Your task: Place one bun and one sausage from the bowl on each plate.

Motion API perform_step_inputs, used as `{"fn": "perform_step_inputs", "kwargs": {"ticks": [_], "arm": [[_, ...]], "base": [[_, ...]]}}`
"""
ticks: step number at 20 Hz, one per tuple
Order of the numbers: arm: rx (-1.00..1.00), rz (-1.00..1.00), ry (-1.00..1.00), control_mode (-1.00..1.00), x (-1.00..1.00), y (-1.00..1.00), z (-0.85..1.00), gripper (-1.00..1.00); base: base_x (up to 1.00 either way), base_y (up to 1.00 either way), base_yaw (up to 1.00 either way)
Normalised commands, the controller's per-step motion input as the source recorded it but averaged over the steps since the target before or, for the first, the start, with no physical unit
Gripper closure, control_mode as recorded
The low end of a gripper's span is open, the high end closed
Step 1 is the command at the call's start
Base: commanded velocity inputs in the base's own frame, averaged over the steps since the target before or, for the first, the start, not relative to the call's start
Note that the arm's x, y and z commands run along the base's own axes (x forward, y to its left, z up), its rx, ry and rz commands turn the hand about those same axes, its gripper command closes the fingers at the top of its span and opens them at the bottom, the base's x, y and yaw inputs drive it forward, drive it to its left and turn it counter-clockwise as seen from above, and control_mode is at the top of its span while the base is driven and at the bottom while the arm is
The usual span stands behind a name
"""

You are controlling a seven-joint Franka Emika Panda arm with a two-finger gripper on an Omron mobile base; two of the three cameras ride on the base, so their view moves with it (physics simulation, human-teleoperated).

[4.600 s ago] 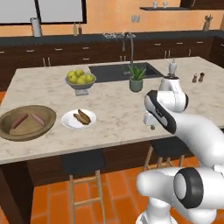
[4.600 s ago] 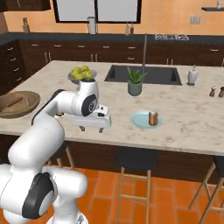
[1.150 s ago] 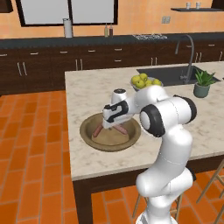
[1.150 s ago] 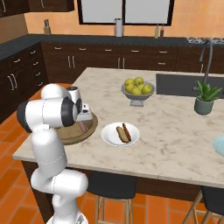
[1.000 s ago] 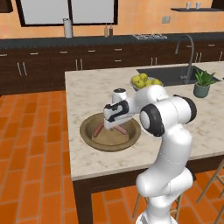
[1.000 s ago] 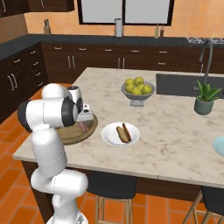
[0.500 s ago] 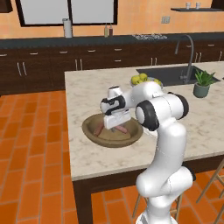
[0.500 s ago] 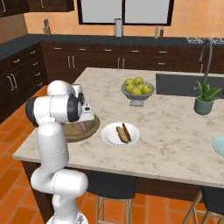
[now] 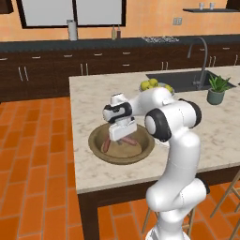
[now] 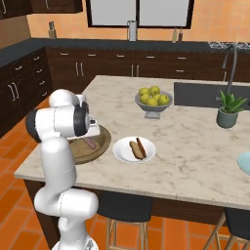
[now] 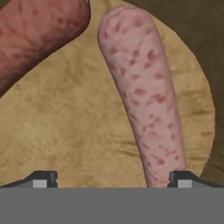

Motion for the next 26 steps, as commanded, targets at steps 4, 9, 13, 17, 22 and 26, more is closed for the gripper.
{"fn": "perform_step_inputs", "kwargs": {"ticks": [4, 9, 13, 17, 22, 26], "arm": [[0.04, 0.11, 0.0, -1.0, -0.95, 0.0, -0.01, -1.0], [0.02, 0.06, -0.06, -1.0, -0.44, 0.0, 0.44, -1.0], [0.03, 0.01, -0.05, -1.0, 0.14, -0.05, 0.58, -1.0], [0.0, 0.06, 0.03, -1.0, 0.35, -0.01, -0.61, -1.0], [0.02, 0.07, -0.06, -1.0, 0.12, -0.03, -0.1, -1.0], [0.05, 0.05, -0.11, -1.0, 0.24, -0.03, 0.04, -1.0]], "base": [[0.0, 0.0, 0.0], [0.0, 0.0, 0.0], [0.0, 0.0, 0.0], [0.0, 0.0, 0.0], [0.0, 0.0, 0.0], [0.0, 0.0, 0.0]]}}
